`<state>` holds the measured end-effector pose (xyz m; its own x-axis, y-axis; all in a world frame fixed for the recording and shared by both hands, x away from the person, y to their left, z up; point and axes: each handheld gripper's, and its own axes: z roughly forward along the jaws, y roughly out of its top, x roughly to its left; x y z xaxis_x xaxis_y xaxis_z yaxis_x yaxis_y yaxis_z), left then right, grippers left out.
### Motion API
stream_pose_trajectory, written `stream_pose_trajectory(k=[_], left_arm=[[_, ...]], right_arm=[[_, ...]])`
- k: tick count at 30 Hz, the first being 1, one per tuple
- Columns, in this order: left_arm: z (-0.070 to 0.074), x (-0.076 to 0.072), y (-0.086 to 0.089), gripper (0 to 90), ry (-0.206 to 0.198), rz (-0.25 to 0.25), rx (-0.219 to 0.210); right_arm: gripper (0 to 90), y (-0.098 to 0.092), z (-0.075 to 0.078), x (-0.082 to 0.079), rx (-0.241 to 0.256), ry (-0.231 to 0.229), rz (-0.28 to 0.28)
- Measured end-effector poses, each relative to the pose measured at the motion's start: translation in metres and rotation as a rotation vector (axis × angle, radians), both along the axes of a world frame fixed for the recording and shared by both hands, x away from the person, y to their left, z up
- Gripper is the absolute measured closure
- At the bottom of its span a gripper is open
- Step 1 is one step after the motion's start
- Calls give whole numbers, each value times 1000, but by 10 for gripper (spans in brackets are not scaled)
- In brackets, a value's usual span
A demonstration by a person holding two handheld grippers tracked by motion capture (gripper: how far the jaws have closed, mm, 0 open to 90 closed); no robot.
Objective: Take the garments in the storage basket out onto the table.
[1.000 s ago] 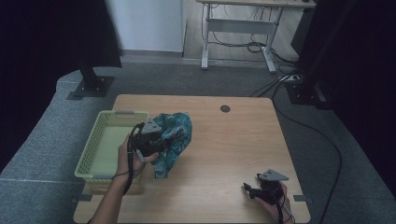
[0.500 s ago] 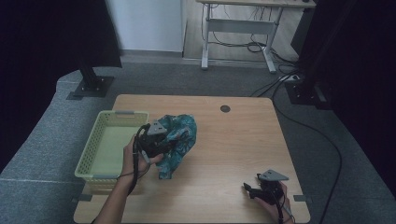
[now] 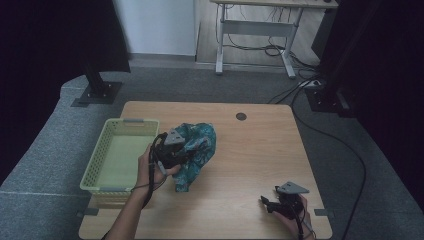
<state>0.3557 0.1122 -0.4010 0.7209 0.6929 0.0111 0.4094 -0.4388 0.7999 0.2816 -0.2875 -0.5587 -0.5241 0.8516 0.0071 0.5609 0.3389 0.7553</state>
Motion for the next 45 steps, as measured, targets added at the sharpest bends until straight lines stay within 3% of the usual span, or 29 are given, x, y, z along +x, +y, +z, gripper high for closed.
stream_pose_trajectory(k=[20, 26, 45], left_arm=[[-8, 4, -22, 735, 11, -31, 2], [-11, 5, -29, 734, 16, -41, 20], [-28, 9, -63, 732, 43, -95, 41]], right_arm=[[258, 0, 0, 0, 1, 0, 0], [258, 0, 0, 0, 1, 0, 0], [259, 0, 0, 0, 0, -1, 1]])
